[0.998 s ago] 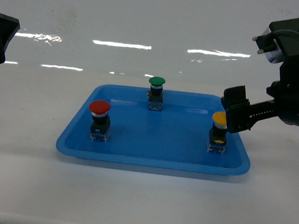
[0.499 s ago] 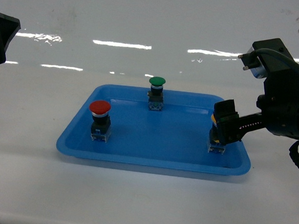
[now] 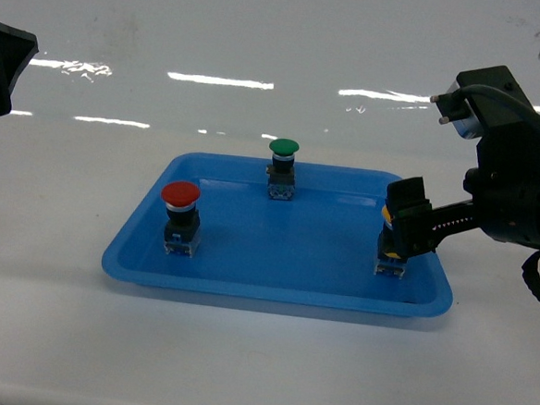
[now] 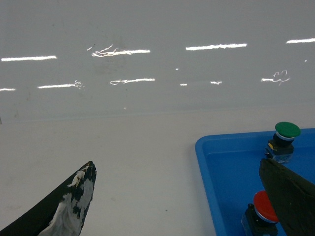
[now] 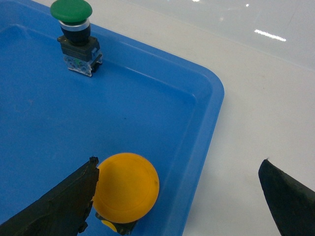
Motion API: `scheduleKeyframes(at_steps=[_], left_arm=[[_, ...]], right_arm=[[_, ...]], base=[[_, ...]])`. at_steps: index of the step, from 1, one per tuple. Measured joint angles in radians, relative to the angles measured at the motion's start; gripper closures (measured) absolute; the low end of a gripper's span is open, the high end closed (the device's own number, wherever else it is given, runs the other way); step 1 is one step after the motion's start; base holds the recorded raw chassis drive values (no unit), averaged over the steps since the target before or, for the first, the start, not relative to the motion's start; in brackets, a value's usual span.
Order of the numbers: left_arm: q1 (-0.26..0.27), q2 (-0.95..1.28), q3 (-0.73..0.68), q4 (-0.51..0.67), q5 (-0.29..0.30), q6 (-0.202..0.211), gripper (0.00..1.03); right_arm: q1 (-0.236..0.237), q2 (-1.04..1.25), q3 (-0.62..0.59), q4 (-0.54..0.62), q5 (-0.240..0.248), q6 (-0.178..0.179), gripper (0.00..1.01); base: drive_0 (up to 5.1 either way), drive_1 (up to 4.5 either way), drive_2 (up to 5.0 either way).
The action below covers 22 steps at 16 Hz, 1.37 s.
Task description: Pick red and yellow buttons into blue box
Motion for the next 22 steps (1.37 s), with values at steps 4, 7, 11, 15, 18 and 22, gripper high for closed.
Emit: scheduleKeyframes(at_steps=[4,7,11,15,18,22], left_arm=[[0.000,0.000,0.000,0.000,0.000,0.000,0.05],[0.000,0.000,0.000,0.000,0.000,0.000,0.05],[0.000,0.000,0.000,0.000,0.000,0.000,0.05],[0.000,0.000,0.000,0.000,0.000,0.000,0.05],[0.000,0.000,0.000,0.000,0.000,0.000,0.05],[0.000,0.000,0.000,0.000,0.000,0.000,0.05]], right_arm=[[0.022,-0.002,0.031,-0.020,-0.032,0.004,0.03],[0.026,0.009,0.041,-0.045,-0.045,0.027,0.03],[0.024,0.052,0.060,-0.073,-0.061,0.060,0.03],[0.026,0.053,0.060,-0.084,-0.077,0.074,0.03],[0.026,0.058,0.056,-0.089,-0.077,0.074,0.03],[0.040,0.085,0.045,-0.092,-0.033,0.045,0.03]], base=[[0.0,0.00,0.0],[0.0,0.00,0.0],[0.0,0.00,0.0],[0.0,0.00,0.0],[0.0,0.00,0.0],[0.0,0.00,0.0]])
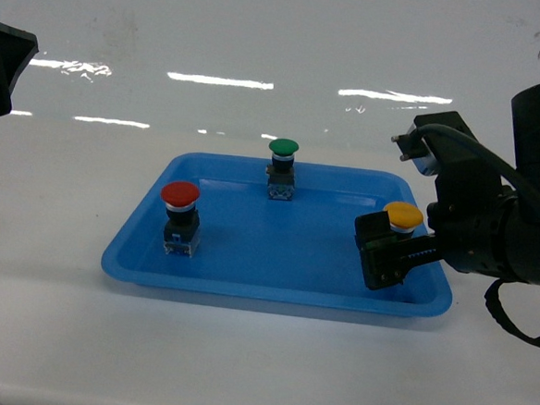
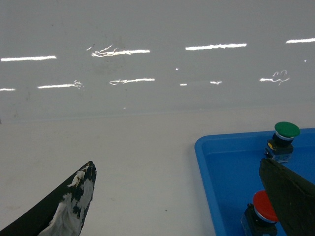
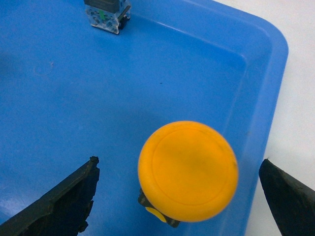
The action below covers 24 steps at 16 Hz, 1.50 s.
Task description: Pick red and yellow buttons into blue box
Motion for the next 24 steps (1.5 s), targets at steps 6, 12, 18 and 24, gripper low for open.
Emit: scheduleKeyframes(at_steps=[6,12,18,24], left_arm=[[0.000,0.000,0.000,0.000,0.000,0.000,0.05],[0.000,0.000,0.000,0.000,0.000,0.000,0.05],[0.000,0.000,0.000,0.000,0.000,0.000,0.05],[0.000,0.000,0.000,0.000,0.000,0.000,0.05]], right_arm=[[0.005,0.002,0.000,0.000,0.003,-0.020,0.70],[-0.003,-0.036,-0.052,0.032,0.015,-0.015,0.74],[-0.016,-0.198,-0.110,0.037,-0.010,0.029,0.75],[-0.075,-0.494,-0.286,0.026,-0.028,0.055,0.75]], base=[[0.0,0.00,0.0],[0.0,0.00,0.0],[0.0,0.00,0.0],[0.0,0.00,0.0]])
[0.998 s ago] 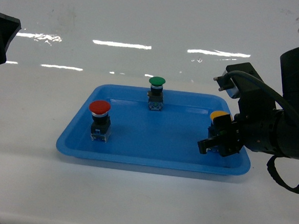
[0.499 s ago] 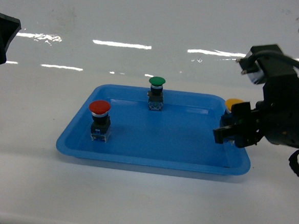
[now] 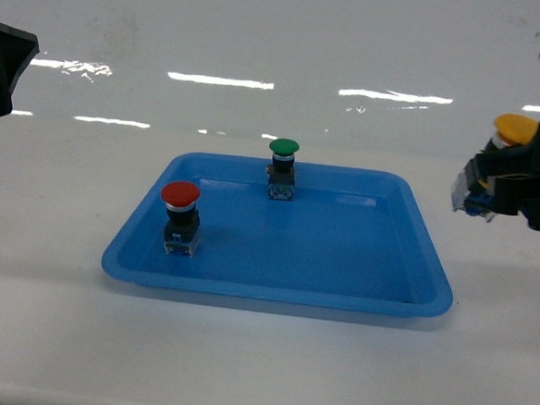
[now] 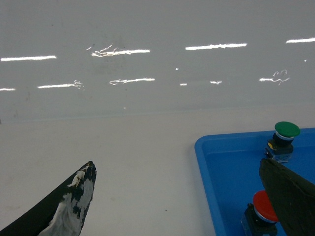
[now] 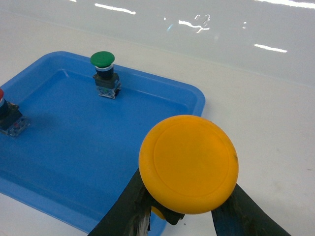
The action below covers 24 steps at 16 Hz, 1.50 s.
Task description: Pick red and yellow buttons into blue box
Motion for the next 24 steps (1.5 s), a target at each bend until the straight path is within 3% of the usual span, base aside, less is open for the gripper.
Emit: scheduleKeyframes(at_steps=[2,4,8,13,17,22,24], left_arm=[[0.000,0.000,0.000,0.000,0.000,0.000,0.05],[0.000,0.000,0.000,0.000,0.000,0.000,0.05],[0.000,0.000,0.000,0.000,0.000,0.000,0.05],[0.000,0.000,0.000,0.000,0.000,0.000,0.05],[0.000,0.000,0.000,-0.005,0.004,-0.001,0.05],[-0.032,0.087,0.067,-0.120,0.127,-0.002,0.05],[-0.047,0.087,0.100,-0.140,0.191,-0.024,0.05]], right_arm=[[-0.013,-0.032,-0.015,-0.013,0.012,-0.039,0.75],[-0.013,-0.031,-0.015,-0.018,0.017,-0.054,0.75],[-0.013,-0.034,-0.018,-0.005,0.018,-0.064,0.75],[-0.028,-0.206,-0.048,-0.089,-0.005,-0.052,0.75],[-0.039,-0.292,-0.093,-0.138,0.011,-0.049,0.76],[-0.039,-0.292,-0.093,-0.138,0.011,-0.049,0.76],[-0.039,-0.292,-0.093,-0.138,0.011,-0.049,0.76]], base=[[0.0,0.00,0.0],[0.0,0.00,0.0],[0.0,0.00,0.0],[0.0,0.00,0.0],[0.0,0.00,0.0],[0.0,0.00,0.0],[0.0,0.00,0.0]])
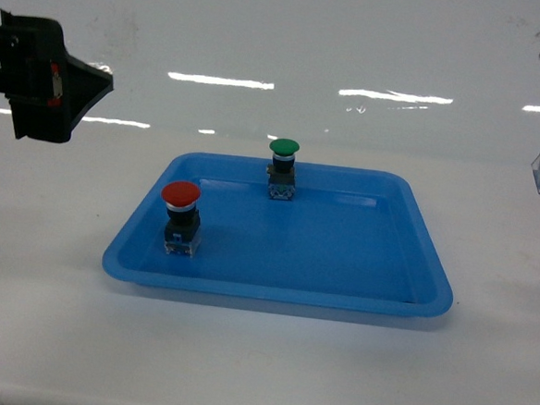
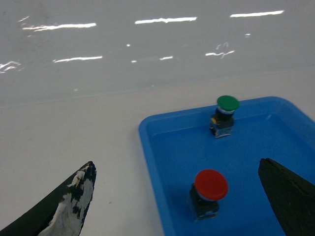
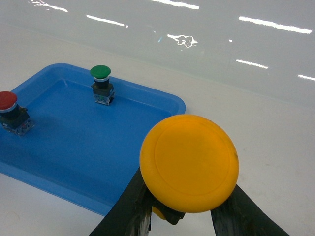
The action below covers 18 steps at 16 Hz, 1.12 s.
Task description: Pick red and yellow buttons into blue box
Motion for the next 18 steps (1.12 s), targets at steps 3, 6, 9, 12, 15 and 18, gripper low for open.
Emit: scheduleKeyframes(at_steps=[3,6,9,12,15,18], left_arm=[[-0.026,0.037,0.070,-0.128,0.152,-0.047,0.05],[-0.051,0.131,0.125,-0.166,0.134,-0.014,0.05],[-0.055,0.169,0.144,-0.150,0.026,0.063,0.05],[-0.053,0.167,0.144,-0.150,0.024,0.081,0.05],[-0.053,0.167,0.144,-0.150,0.024,0.084,0.05],[-0.060,0.171,0.144,-0.132,0.025,0.085,0.05]], right_arm=[[0.000,0.000,0.000,0.000,0.000,-0.002,0.76],[0.000,0.000,0.000,0.000,0.000,-0.002,0.76],[-0.002,0.000,0.000,0.000,0.001,-0.002,0.76],[-0.005,0.000,0.000,0.000,0.001,-0.002,0.76],[-0.005,0.000,0.000,0.000,0.001,-0.002,0.76],[-0.005,0.000,0.000,0.000,0.001,-0.002,0.76]], base=[[0.0,0.00,0.0],[0.0,0.00,0.0],[0.0,0.00,0.0],[0.0,0.00,0.0],[0.0,0.00,0.0],[0.0,0.00,0.0]])
